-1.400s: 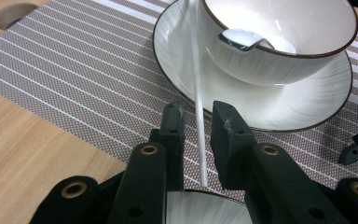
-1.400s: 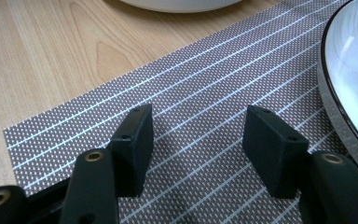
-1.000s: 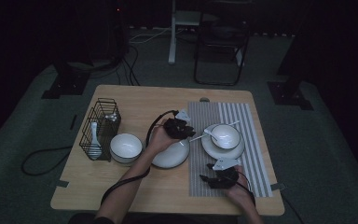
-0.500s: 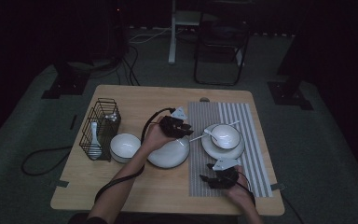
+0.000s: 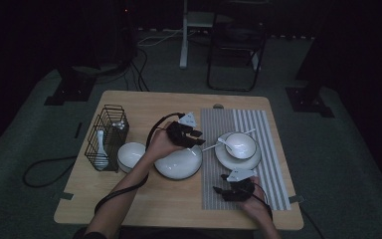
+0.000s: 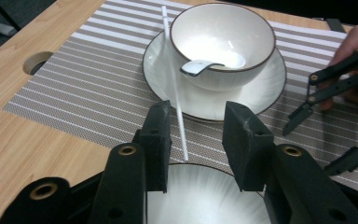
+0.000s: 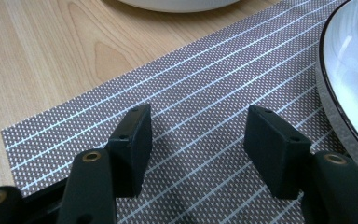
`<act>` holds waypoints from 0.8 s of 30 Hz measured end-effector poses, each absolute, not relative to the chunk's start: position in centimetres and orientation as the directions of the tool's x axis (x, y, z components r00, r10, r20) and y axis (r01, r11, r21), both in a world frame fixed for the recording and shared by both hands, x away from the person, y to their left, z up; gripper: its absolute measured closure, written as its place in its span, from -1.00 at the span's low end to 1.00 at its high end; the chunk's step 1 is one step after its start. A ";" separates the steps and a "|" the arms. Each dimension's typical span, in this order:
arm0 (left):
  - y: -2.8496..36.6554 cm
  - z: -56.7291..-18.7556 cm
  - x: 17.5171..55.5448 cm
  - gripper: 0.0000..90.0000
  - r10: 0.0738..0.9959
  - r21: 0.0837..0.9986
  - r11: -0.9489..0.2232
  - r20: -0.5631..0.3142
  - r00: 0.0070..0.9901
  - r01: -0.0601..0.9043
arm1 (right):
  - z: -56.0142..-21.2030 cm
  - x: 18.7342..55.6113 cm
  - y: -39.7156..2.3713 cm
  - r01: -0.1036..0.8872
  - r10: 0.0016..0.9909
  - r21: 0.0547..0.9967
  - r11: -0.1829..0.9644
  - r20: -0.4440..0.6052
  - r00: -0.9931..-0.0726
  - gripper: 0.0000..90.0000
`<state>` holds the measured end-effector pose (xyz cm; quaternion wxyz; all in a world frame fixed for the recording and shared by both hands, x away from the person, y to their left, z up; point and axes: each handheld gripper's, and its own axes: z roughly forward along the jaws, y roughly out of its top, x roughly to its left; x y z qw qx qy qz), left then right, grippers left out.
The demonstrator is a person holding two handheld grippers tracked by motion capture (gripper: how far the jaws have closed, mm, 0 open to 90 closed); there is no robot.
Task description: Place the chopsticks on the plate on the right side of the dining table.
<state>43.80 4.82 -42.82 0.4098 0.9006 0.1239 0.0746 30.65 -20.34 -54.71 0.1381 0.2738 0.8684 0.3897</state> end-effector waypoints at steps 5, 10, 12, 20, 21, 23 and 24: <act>5.1 -42.1 43.3 0.32 0.266 0.761 -0.633 0.041 0.963 0.143 | -54.7 30.7 -20.3 0.367 0.584 0.753 0.546 -0.027 -0.812 -0.08; 5.4 -41.3 42.8 0.29 0.245 0.758 -0.642 0.058 0.968 0.117 | -54.7 30.7 -20.3 0.368 0.584 0.753 0.546 -0.027 -0.811 -0.08; 5.6 -41.0 42.7 0.28 0.240 0.757 -0.645 0.064 0.969 0.109 | -54.7 30.7 -20.3 0.369 0.584 0.753 0.545 -0.026 -0.811 -0.09; 7.1 -39.8 42.2 0.27 0.214 0.754 -0.652 0.084 0.973 0.079 | -54.7 30.7 -20.3 0.371 0.588 0.752 0.545 -0.028 -0.808 -0.11; 7.4 -39.6 42.1 0.27 0.213 0.757 -0.649 0.084 0.973 0.077 | -54.7 30.7 -20.3 0.371 0.588 0.752 0.545 -0.027 -0.808 -0.11; 7.9 -39.2 42.0 0.27 0.208 0.761 -0.646 0.088 0.974 0.069 | -54.7 30.7 -20.3 0.370 0.588 0.752 0.545 -0.028 -0.808 -0.11; 8.2 -39.0 41.9 0.27 0.207 0.765 -0.640 0.088 0.974 0.067 | -54.7 30.7 -20.3 0.371 0.589 0.752 0.545 -0.028 -0.808 -0.12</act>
